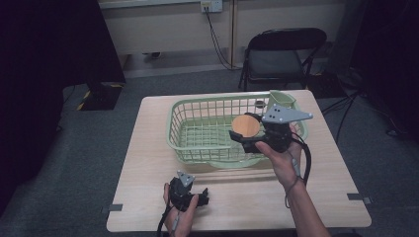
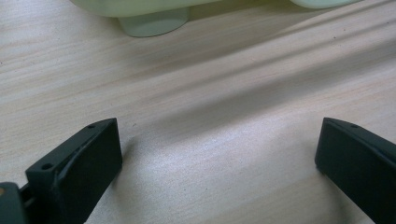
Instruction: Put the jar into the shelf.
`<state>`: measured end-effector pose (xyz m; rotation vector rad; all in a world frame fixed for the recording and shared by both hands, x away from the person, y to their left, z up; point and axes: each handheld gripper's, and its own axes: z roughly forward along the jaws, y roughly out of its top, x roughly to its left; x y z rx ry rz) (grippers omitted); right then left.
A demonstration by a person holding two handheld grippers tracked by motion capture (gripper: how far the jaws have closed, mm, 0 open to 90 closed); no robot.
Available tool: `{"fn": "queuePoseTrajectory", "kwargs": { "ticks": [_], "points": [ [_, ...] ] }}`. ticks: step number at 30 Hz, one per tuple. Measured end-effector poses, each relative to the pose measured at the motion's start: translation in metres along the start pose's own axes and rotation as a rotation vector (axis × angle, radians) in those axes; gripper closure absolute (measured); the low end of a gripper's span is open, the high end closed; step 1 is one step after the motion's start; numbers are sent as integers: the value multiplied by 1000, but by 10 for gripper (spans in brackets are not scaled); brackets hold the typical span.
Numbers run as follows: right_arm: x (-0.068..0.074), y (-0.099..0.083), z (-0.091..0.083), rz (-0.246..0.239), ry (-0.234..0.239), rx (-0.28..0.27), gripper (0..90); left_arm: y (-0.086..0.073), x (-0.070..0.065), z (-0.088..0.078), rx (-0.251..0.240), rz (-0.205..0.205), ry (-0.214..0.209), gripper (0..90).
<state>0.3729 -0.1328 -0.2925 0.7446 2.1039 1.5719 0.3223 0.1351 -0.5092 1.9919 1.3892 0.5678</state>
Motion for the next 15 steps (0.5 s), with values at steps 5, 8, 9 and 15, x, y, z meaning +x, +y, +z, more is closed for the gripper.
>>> {"fn": "queuePoseTrajectory", "kwargs": {
  "ticks": [5,8,9,15],
  "points": [
    [-3,11,5,-12,-3,3,236,0,0,0,1,0,0,4],
    [-9,18,10,-14,0,8,236,0,0,0,0,-1,1,4],
    [-11,19,12,-15,2,9,236,0,0,0,0,-1,0,4],
    [-23,24,27,-16,1,16,236,0,0,0,-1,-2,0,3]
  ]
}}
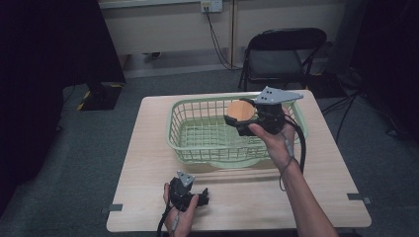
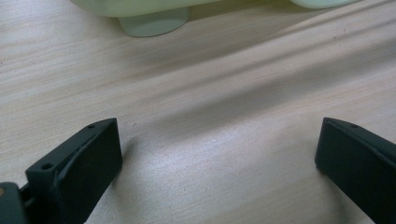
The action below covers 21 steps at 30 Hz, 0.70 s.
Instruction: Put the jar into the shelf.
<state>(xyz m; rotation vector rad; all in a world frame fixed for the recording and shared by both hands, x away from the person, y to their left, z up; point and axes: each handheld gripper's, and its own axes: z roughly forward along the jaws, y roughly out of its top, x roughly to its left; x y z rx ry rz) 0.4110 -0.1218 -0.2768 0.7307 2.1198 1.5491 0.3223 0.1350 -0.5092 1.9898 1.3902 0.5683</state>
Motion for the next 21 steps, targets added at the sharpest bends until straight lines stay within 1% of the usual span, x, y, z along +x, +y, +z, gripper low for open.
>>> {"fn": "queuePoseTrajectory", "kwargs": {
  "ticks": [4,6,8,10,12,13,15,16,17,20,21],
  "points": [
    [-10,2,15,-5,-2,17,236,0,0,0,1,1,-1,4],
    [-13,2,20,1,1,25,236,0,0,0,1,0,-1,4],
    [-16,2,27,-3,2,22,236,0,0,0,1,0,-1,4],
    [-18,1,34,1,3,33,236,0,0,0,1,0,-1,4],
    [-22,-1,44,1,4,45,236,0,0,0,0,-1,0,4],
    [-22,-1,44,1,4,45,236,0,0,0,1,0,0,4],
    [-26,-5,55,2,5,63,235,0,0,0,0,0,0,4],
    [-26,-5,55,2,5,63,235,0,0,0,0,0,0,4],
    [-28,-8,62,7,3,82,236,0,0,0,0,0,0,4],
    [-32,-13,72,16,5,97,236,0,0,0,1,0,-1,4],
    [-32,-13,72,16,5,97,236,0,0,0,1,1,-1,4]
  ]
}}
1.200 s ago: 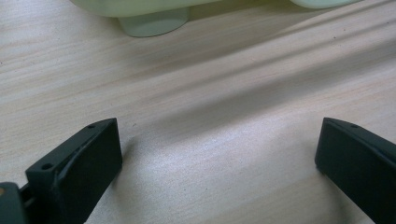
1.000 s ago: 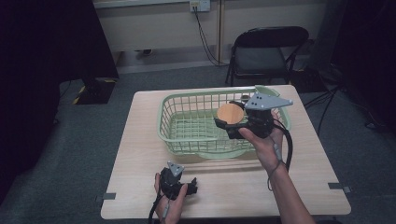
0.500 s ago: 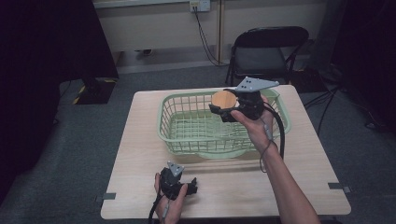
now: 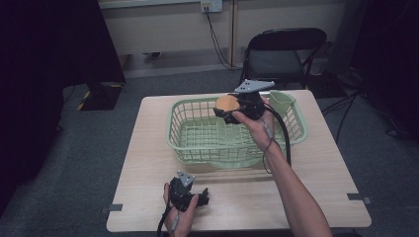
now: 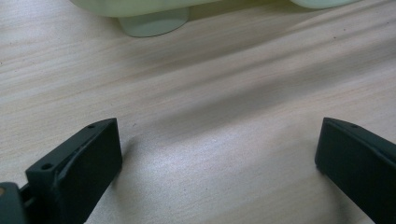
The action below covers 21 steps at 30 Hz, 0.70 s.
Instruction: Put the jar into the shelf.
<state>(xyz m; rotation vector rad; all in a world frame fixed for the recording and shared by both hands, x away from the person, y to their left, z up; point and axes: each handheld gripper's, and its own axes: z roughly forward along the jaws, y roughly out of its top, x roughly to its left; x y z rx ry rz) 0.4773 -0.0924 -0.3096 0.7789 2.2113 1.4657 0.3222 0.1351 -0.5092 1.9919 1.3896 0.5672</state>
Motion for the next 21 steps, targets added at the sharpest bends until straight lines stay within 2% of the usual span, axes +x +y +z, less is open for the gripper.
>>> {"fn": "queuePoseTrajectory", "kwargs": {
  "ticks": [13,21],
  "points": [
    [-14,-18,35,37,24,73,235,0,0,0,0,-1,0,4],
    [-21,-28,50,38,31,136,236,0,0,0,0,-1,0,4]
  ]
}}
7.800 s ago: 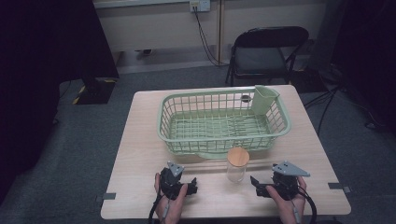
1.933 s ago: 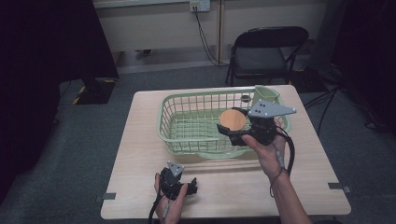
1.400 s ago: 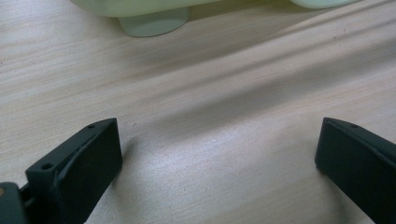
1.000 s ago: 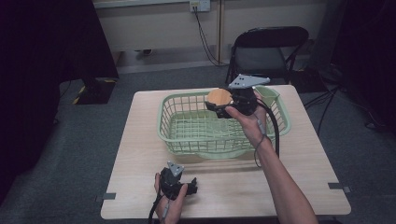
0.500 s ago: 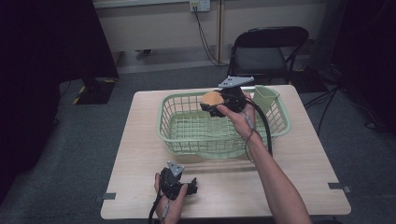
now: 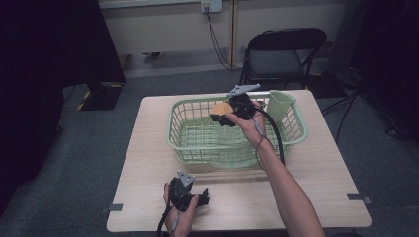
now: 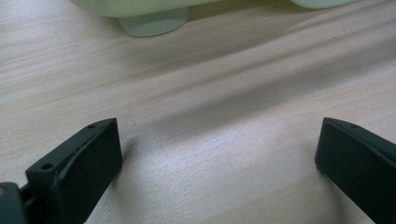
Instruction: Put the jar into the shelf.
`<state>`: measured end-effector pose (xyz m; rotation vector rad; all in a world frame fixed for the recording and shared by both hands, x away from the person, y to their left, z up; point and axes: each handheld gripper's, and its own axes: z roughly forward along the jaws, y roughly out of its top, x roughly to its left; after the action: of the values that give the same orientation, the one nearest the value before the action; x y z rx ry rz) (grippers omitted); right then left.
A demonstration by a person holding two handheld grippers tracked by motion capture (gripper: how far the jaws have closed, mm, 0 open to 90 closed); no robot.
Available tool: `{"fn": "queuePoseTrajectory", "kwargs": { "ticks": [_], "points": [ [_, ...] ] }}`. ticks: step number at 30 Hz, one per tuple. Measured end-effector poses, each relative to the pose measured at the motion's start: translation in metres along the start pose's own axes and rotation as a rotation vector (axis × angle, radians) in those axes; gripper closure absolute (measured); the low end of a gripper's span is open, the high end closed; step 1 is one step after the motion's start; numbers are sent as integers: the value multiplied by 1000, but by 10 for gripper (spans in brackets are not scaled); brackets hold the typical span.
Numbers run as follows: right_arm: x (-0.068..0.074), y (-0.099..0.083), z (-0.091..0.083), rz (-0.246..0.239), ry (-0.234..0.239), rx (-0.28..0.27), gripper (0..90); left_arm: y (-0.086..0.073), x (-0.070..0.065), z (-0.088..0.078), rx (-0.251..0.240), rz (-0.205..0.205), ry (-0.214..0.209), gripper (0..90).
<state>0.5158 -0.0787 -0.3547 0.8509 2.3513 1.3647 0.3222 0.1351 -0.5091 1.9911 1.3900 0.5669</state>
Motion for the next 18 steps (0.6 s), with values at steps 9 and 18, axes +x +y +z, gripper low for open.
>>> {"fn": "queuePoseTrajectory", "kwargs": {
  "ticks": [9,18],
  "points": [
    [-3,-4,10,10,15,42,236,0,0,0,1,1,0,4],
    [-4,-10,17,16,26,89,236,0,0,0,0,0,0,4]
  ]
}}
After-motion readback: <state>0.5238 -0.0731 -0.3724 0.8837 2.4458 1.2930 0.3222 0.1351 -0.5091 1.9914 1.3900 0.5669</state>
